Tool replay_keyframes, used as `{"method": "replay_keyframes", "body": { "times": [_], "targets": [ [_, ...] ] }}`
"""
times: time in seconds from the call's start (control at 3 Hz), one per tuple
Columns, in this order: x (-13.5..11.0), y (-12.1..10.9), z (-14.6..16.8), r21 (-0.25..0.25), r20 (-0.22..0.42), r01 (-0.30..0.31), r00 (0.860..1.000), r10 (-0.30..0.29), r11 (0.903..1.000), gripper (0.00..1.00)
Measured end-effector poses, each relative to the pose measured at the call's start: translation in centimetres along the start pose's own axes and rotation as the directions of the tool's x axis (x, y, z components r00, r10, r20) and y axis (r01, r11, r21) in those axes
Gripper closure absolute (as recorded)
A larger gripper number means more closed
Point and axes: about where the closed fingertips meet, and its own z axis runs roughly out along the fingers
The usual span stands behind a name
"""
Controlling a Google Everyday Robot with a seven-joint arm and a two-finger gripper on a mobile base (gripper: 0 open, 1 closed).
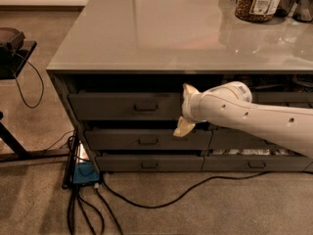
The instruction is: Open top drawer
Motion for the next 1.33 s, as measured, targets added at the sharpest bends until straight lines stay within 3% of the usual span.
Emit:
{"method": "replay_keyframes", "body": {
  "times": [0.33, 0.67, 1.33],
  "targets": [
    [1.5, -1.0, 1.3, 0.026, -0.018, 0.072, 0.997, -0.072, 0.9970, 0.00],
    [1.1, -0.6, 3.9, -0.016, 0.014, 0.144, 0.990, -0.144, 0.9895, 0.00],
    [0.2, -1.2, 8.9, -0.078, 0.060, 0.188, 0.981, -0.184, 0.9790, 0.00]
  ]
}}
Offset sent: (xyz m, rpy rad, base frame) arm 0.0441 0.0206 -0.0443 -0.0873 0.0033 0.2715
